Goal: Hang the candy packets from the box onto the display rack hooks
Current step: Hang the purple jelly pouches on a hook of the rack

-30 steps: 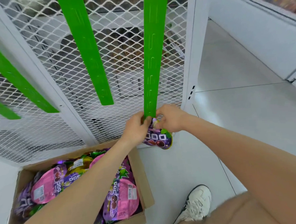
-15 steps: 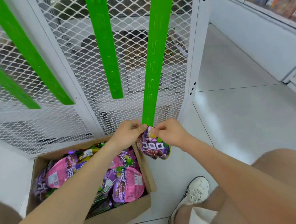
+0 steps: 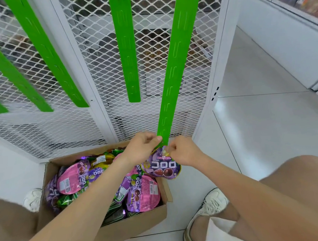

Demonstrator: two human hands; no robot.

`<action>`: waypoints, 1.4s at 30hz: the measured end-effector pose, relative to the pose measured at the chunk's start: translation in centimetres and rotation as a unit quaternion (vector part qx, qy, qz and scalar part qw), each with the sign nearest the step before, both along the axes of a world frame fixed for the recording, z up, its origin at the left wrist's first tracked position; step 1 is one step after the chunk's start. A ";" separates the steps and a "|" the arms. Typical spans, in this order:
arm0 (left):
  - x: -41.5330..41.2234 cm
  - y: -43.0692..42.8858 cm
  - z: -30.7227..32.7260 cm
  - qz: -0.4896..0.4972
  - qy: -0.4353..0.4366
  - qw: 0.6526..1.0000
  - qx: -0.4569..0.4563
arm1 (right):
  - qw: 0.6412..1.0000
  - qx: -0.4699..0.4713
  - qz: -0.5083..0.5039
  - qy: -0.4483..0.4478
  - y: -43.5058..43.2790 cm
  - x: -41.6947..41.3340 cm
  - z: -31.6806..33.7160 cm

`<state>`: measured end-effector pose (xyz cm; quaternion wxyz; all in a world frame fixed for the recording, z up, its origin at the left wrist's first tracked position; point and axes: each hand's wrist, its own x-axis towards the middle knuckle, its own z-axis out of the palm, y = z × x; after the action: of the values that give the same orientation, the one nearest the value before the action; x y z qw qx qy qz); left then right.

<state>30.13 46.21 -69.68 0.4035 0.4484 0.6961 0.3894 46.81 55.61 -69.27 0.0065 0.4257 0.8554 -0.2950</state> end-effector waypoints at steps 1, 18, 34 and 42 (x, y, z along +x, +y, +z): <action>0.2 -0.1 -0.2 -0.006 0.015 1.000 0.012 | 1.000 0.017 -0.001 -0.012 0.1 0.2 -0.3; 0.3 -6.8 -10.9 -0.106 0.379 0.890 -0.232 | 0.973 0.062 -0.051 -0.216 0.4 2.3 0.6; -1.2 -3.5 -2.8 0.302 -0.274 0.908 -0.093 | 0.972 -0.116 0.200 -0.049 -2.9 -0.6 -1.0; -0.6 -3.4 -1.4 0.223 0.050 0.973 -0.026 | 0.992 -0.061 0.059 0.096 1.4 -0.6 0.1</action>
<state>29.51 42.76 -71.11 0.2827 0.2895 0.8079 0.4284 46.20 57.05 -69.14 -0.0326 0.3433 0.8558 -0.3857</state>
